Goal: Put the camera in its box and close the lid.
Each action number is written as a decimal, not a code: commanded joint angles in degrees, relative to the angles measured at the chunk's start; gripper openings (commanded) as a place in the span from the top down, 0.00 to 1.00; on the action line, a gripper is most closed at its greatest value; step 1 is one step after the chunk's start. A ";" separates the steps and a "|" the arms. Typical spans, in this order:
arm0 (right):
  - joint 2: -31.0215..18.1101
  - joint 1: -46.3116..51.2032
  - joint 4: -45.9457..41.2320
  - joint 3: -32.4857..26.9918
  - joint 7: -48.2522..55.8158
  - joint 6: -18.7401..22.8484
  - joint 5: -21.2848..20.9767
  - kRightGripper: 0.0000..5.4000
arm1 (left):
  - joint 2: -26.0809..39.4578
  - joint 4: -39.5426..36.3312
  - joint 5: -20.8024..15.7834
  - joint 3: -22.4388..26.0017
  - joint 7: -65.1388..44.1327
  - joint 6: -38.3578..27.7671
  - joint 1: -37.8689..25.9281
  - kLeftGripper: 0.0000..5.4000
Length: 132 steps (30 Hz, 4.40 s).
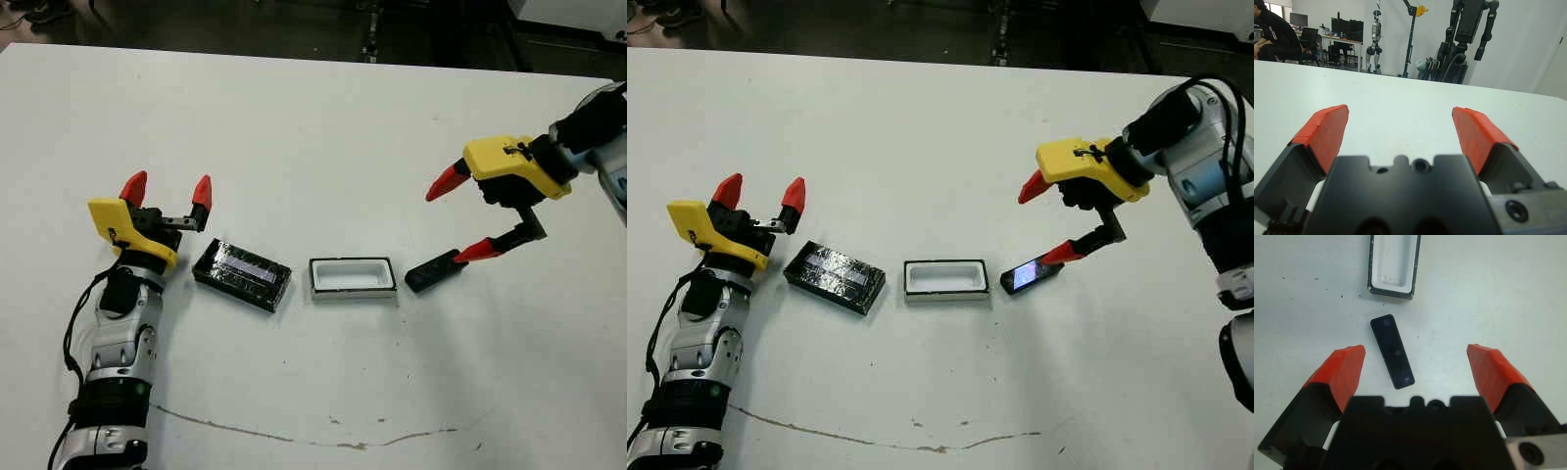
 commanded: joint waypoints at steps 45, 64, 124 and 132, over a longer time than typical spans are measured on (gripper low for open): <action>2.99 5.85 4.09 1.85 0.33 -3.32 0.73 0.00 | 0.06 0.73 0.11 0.06 -0.48 -0.51 0.59 0.00; 4.47 7.99 3.67 -0.53 0.32 -1.90 -2.13 0.00 | 0.02 0.83 0.07 0.13 -0.53 -0.77 0.28 0.00; 7.13 14.22 1.23 -7.36 -6.05 -1.40 -8.90 0.69 | 0.18 0.86 0.22 0.19 -0.56 -1.07 0.85 0.00; 6.77 14.71 -0.55 -8.02 -7.96 -0.75 -9.78 0.69 | 0.00 1.22 -0.14 0.37 -0.69 -1.23 0.88 0.00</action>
